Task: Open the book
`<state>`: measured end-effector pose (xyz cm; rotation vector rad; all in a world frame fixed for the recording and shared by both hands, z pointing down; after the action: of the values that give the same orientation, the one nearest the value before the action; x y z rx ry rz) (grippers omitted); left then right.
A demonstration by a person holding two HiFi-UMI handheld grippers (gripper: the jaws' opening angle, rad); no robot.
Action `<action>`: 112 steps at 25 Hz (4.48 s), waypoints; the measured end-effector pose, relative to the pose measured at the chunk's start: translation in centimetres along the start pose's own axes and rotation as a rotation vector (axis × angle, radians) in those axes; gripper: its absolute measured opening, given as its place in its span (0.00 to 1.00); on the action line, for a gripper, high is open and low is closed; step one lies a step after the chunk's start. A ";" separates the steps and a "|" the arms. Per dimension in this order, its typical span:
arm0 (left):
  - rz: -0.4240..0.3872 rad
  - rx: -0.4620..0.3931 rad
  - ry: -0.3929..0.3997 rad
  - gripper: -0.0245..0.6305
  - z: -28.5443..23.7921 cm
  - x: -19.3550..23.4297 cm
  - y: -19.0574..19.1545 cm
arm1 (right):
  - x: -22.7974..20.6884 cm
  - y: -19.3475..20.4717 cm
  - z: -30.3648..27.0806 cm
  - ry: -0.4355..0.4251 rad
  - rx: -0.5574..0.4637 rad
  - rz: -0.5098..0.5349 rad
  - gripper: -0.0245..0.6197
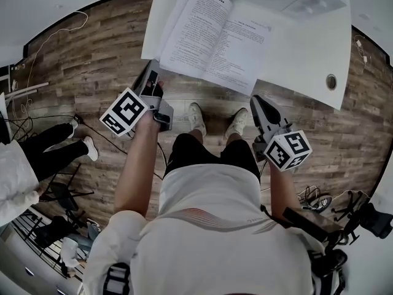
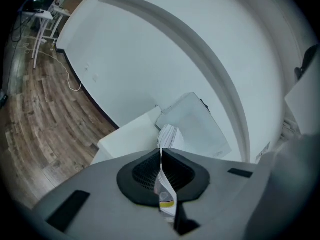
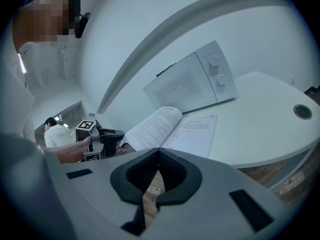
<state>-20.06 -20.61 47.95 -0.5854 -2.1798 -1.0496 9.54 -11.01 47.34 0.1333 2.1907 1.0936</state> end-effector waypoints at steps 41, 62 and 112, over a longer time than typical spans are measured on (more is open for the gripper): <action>-0.572 -0.157 -0.018 0.07 4.3 -1.6 -5.6 | 4.9 -1.7 -0.7 0.001 -0.036 0.087 0.03; -0.740 -0.216 0.332 0.05 14.2 -13.7 -4.3 | 11.2 -5.6 6.7 0.081 -0.236 0.209 0.03; -0.748 -0.182 0.449 0.05 30.5 -15.9 4.3 | 22.2 -1.3 18.7 0.030 -0.372 0.387 0.03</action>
<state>-17.13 4.62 24.43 0.4174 -1.9179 -1.5826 4.16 8.90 26.87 0.3877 1.9915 1.7069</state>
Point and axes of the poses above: the fingertips, and each gripper's own axes: z backward along the fingers, x to its left, y out of its underside, the point moved 3 cm from there along z, backward along the fingers, and after that the axes turned 2 degrees about -y, right-handed, at the moved point
